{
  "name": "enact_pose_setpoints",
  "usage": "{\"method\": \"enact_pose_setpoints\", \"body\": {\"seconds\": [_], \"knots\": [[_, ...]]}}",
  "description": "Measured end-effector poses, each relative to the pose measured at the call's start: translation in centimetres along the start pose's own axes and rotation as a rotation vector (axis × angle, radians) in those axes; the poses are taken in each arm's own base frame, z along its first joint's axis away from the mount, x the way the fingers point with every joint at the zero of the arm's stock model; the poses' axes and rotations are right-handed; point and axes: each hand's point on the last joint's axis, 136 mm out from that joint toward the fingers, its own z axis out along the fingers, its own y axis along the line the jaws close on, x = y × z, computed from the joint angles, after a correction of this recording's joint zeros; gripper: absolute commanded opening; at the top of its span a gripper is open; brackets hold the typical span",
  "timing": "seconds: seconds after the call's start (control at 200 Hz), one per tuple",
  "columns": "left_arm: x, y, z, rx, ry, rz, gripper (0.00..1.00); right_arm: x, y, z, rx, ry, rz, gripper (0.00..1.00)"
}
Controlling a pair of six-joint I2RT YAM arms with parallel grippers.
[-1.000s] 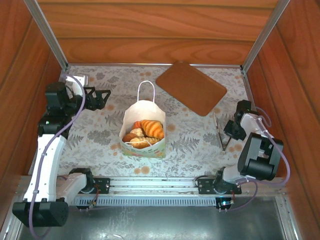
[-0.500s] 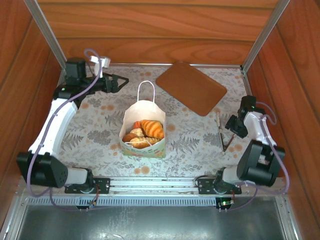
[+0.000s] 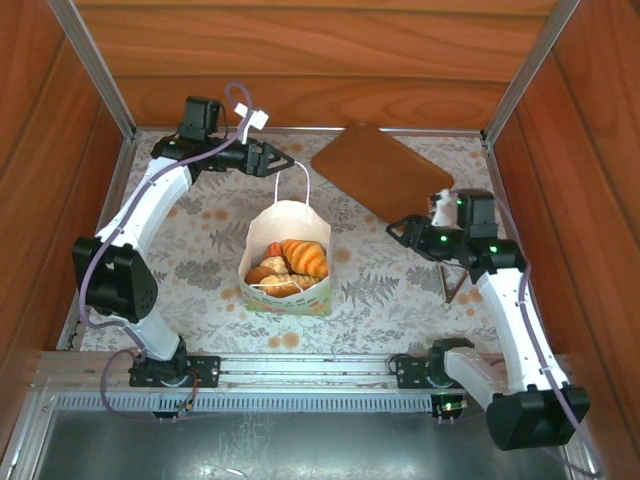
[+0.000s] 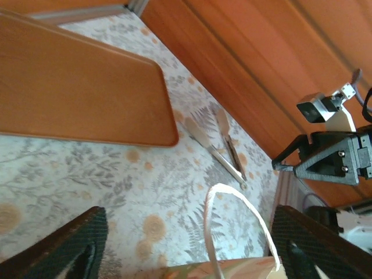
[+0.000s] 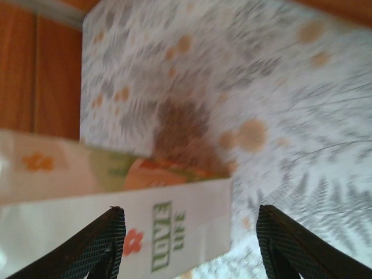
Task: Take the fake bread out of the paper bag
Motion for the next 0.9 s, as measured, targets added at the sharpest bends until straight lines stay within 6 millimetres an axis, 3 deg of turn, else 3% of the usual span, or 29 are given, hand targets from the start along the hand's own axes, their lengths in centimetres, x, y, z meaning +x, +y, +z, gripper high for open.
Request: {"method": "enact_pose_setpoints", "body": {"seconds": [0.235,0.4,0.515,0.71,0.9], "knots": [[1.2,-1.5,0.9,0.065,0.040,0.023,0.50,0.2,6.7,1.8,-0.097,0.118,-0.152,0.65],[2.2,-1.3,1.2,0.052,0.063,0.005,0.12,1.3,10.1,3.9,-0.132,0.197,-0.235,0.66],[2.1,-1.0,1.1,0.011,0.060,0.020,0.00,1.6,11.6,5.3,-0.141,0.227,-0.267,0.67],[1.0,-0.8,-0.5,-0.135,0.015,0.059,0.00,0.9,13.7,7.0,-0.132,0.248,-0.289,0.68],[0.0,-0.1,-3.3,-0.317,-0.056,0.046,0.00,-0.9,13.9,8.5,-0.036,0.238,-0.294,0.70]]}}
